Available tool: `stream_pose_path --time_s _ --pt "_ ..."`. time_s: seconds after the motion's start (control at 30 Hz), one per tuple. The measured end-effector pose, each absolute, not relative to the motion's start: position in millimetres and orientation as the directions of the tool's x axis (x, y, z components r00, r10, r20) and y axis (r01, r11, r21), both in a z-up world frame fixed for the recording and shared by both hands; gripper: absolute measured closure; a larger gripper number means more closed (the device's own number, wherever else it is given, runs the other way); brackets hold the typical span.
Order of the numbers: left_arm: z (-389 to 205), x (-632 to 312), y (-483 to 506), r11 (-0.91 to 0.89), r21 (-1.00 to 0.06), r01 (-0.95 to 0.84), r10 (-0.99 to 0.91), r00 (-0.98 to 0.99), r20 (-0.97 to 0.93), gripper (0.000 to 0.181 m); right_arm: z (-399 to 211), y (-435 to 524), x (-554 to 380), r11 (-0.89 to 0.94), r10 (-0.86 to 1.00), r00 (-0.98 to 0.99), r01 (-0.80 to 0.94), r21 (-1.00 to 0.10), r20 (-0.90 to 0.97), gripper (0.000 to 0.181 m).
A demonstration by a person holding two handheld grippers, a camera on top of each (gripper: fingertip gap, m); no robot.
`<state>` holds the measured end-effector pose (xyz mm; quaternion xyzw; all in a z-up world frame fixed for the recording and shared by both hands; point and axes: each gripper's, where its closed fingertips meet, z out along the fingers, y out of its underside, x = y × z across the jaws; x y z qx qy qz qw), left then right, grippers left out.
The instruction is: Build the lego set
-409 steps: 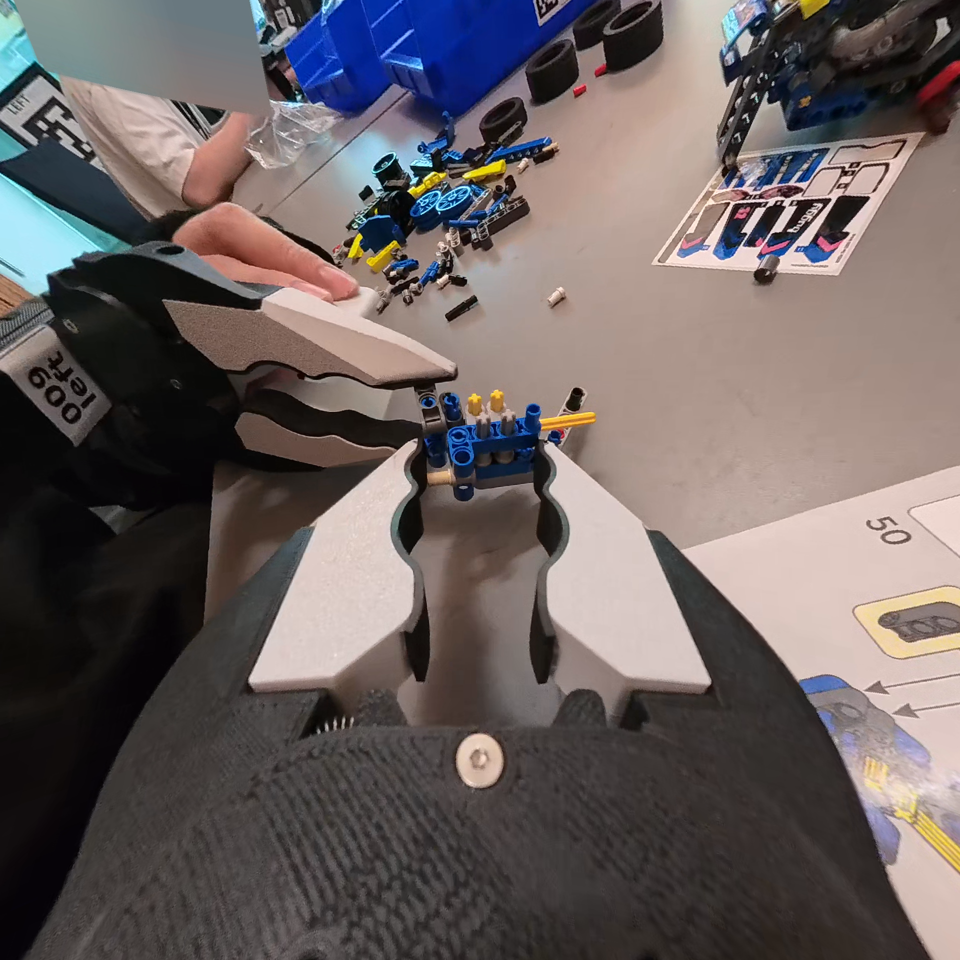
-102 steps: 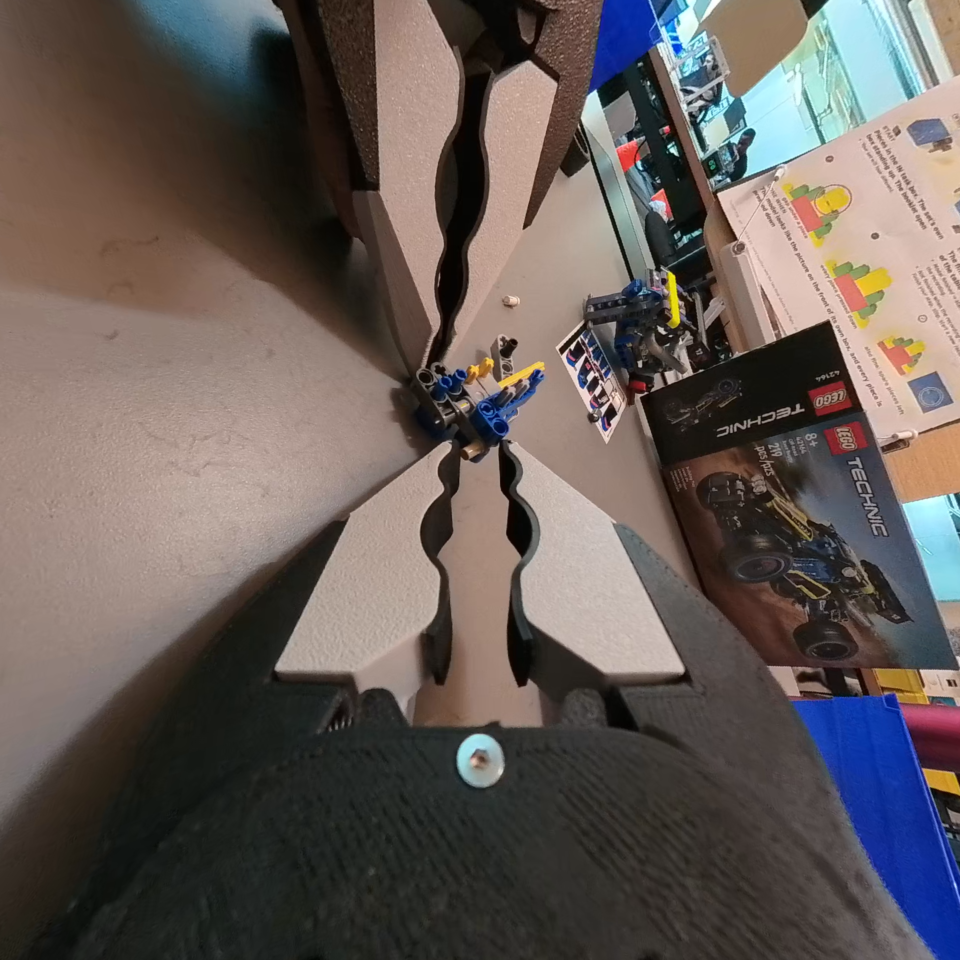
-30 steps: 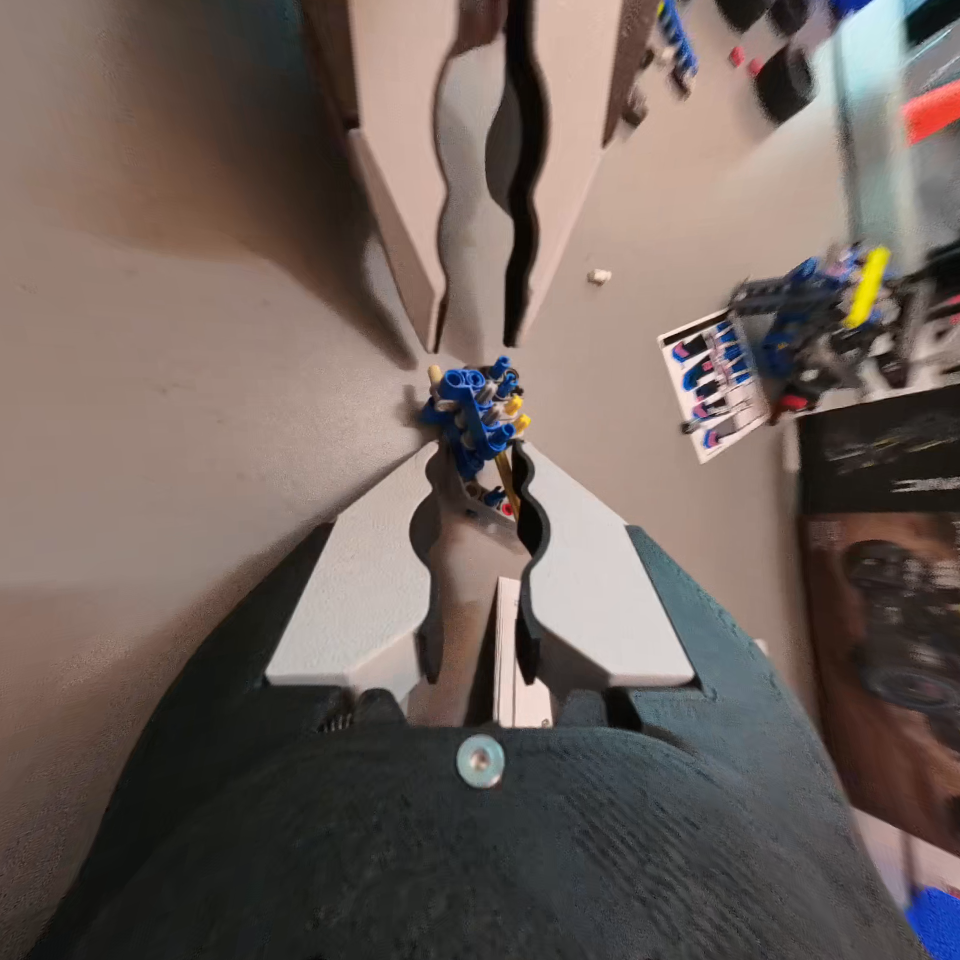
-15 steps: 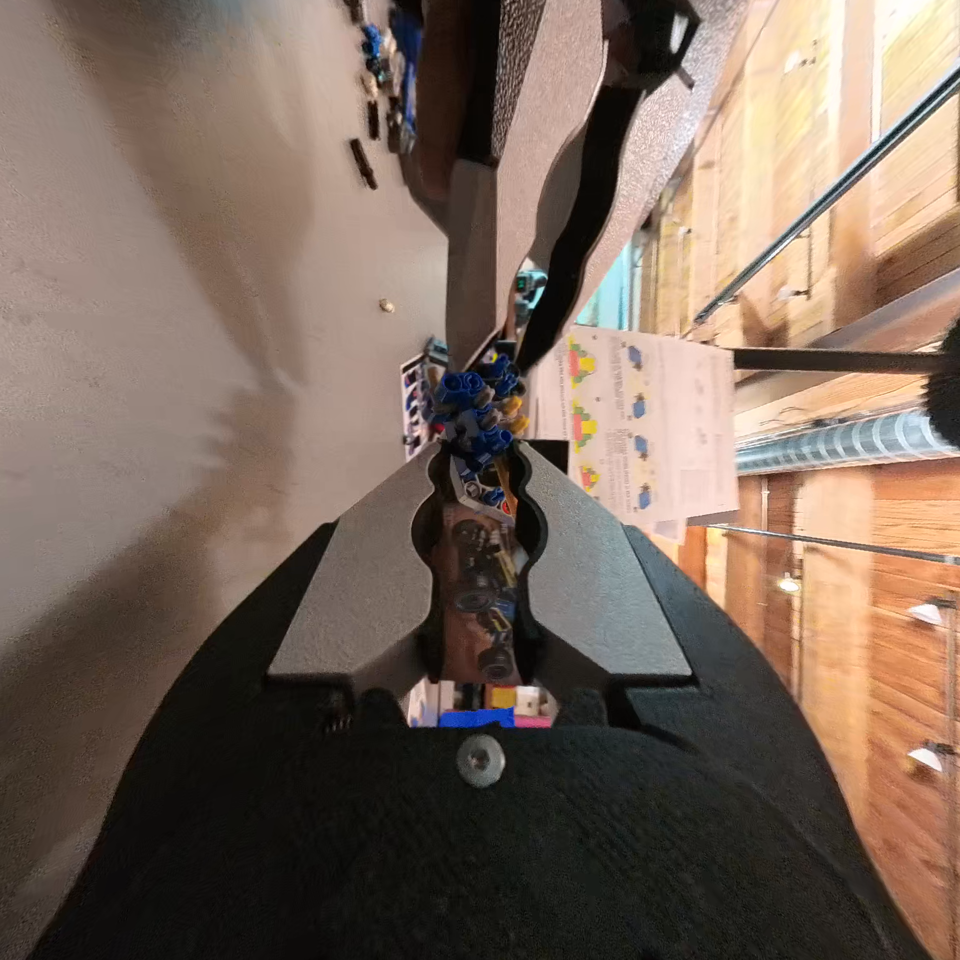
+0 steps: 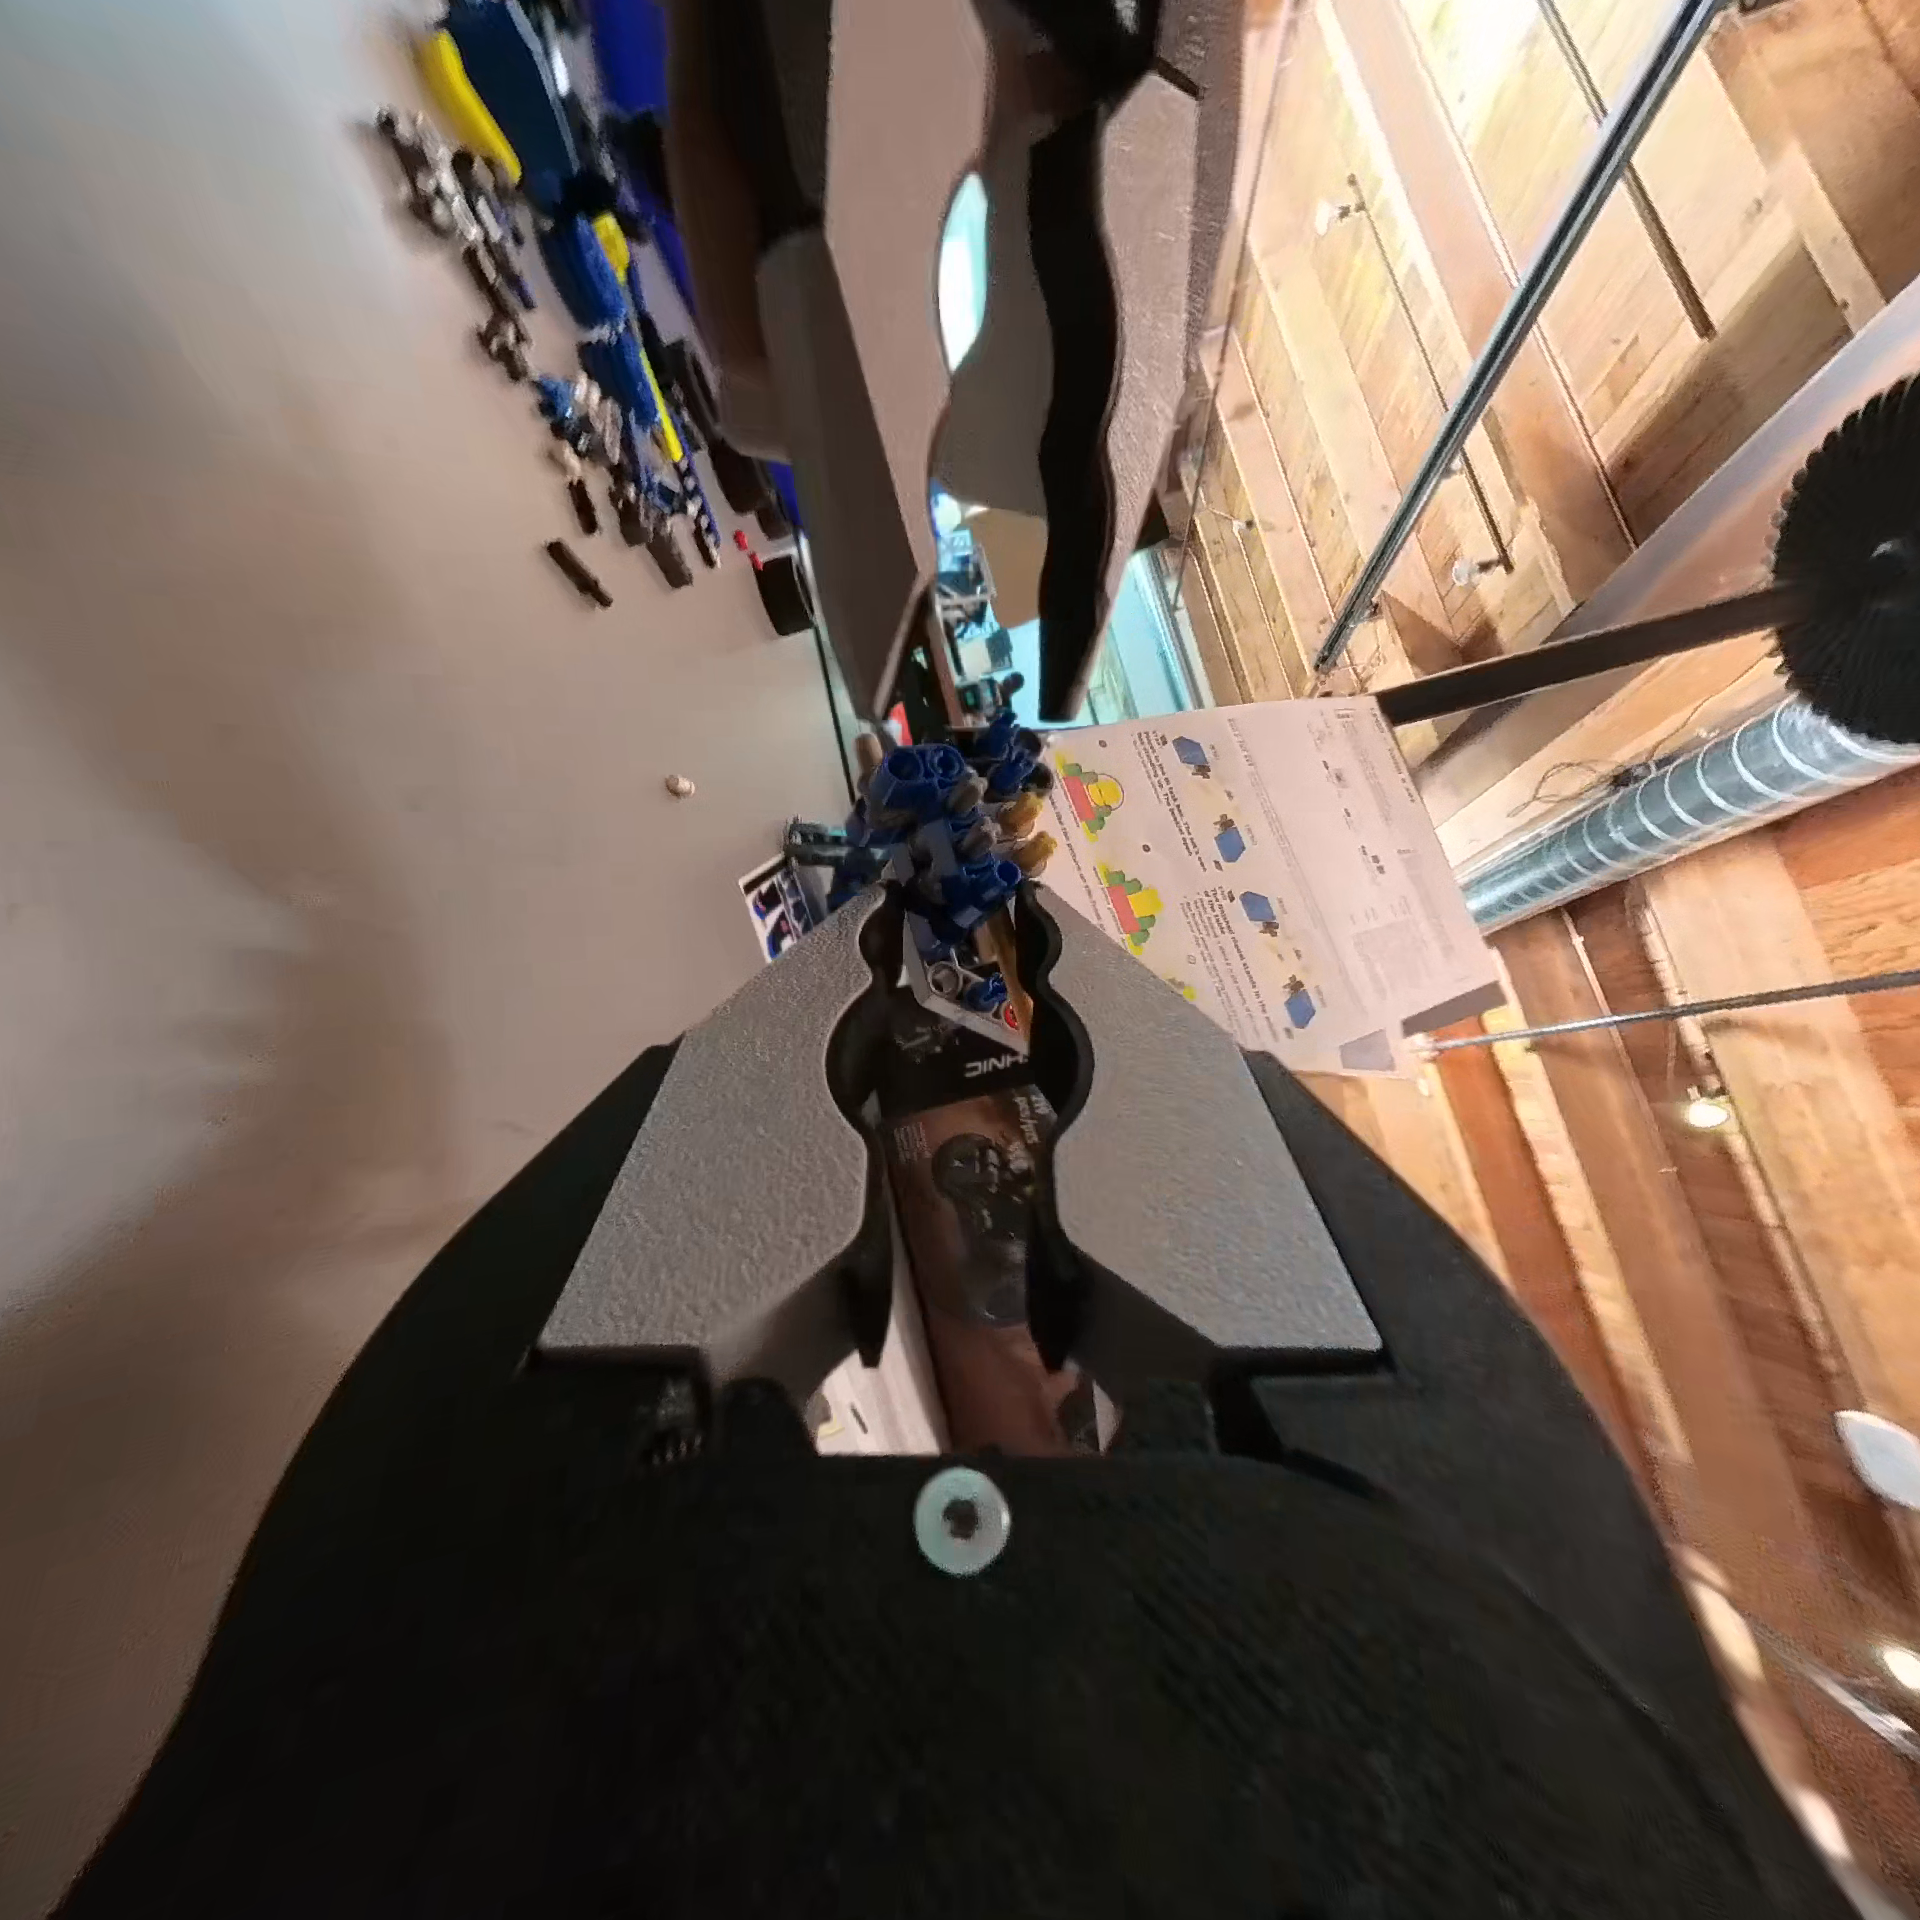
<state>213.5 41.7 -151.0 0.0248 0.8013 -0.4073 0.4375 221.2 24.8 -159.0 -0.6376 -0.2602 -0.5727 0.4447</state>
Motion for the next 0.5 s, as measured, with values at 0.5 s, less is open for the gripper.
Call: stream_pose_path --time_s 0.5 --pt "-112 178 37 0.371 -0.873 0.316 -0.332 -0.833 -0.443 0.136 -129 13 191 0.036 -0.238 0.730 0.666 -0.745 0.641 0.163"
